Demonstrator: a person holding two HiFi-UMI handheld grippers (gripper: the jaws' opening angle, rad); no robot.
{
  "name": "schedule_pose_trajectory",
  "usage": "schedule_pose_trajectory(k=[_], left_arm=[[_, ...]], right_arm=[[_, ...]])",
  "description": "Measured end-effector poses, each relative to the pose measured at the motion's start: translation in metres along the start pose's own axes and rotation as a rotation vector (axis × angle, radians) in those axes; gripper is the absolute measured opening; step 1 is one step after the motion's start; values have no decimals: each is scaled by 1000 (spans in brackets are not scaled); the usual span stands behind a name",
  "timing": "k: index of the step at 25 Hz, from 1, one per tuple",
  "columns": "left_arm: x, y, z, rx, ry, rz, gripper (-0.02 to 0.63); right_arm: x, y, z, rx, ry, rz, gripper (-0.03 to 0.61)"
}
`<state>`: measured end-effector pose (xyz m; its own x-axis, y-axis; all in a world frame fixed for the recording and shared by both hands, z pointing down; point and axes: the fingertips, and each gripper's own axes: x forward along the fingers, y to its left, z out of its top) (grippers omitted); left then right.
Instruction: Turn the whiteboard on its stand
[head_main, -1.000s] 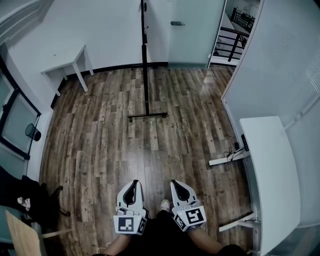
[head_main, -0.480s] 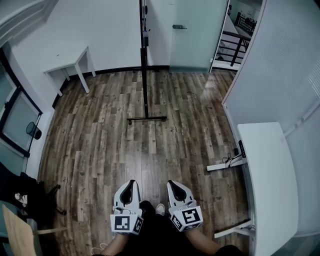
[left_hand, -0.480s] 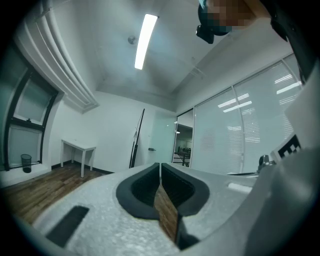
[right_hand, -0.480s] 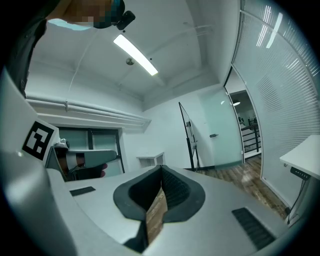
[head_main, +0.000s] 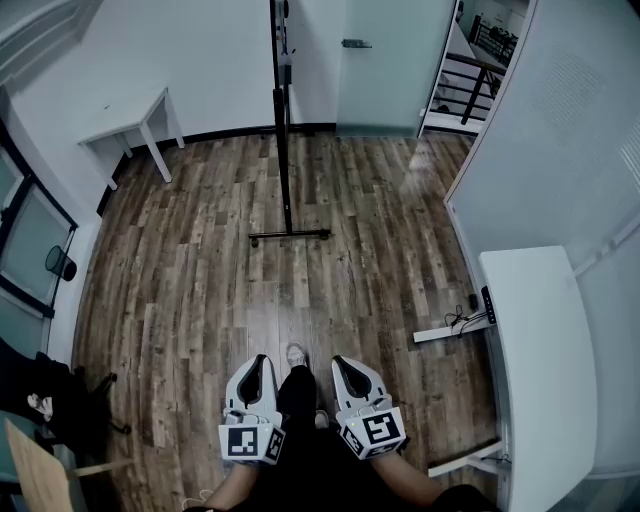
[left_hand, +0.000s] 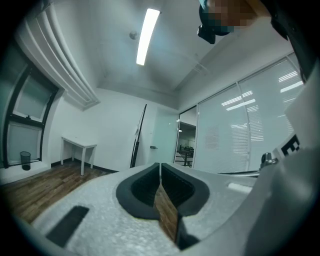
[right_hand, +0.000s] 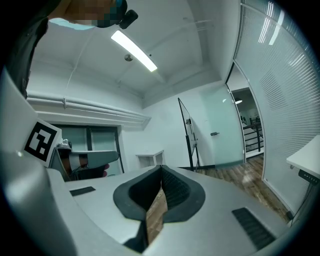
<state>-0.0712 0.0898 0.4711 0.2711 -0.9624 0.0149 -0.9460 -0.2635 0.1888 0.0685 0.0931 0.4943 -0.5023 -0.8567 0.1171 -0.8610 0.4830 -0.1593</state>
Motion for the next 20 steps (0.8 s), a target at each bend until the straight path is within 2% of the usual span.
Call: schedule_pose_trajectory(k=[4,9,11,20], left_arm=[[48,21,3,-9,-15,22,25],[110,48,14,33,-40,44,25],[137,63,17,26,-31,47,25],[270,117,36,24,-9,5,25]], right_arm=[[38,-24,7,-13,12,-3,12],[98,-50,18,-29,17,1,12],[126,-60,20,-24,25,-5,12],[254,-105,55,-35,26,-24,12]])
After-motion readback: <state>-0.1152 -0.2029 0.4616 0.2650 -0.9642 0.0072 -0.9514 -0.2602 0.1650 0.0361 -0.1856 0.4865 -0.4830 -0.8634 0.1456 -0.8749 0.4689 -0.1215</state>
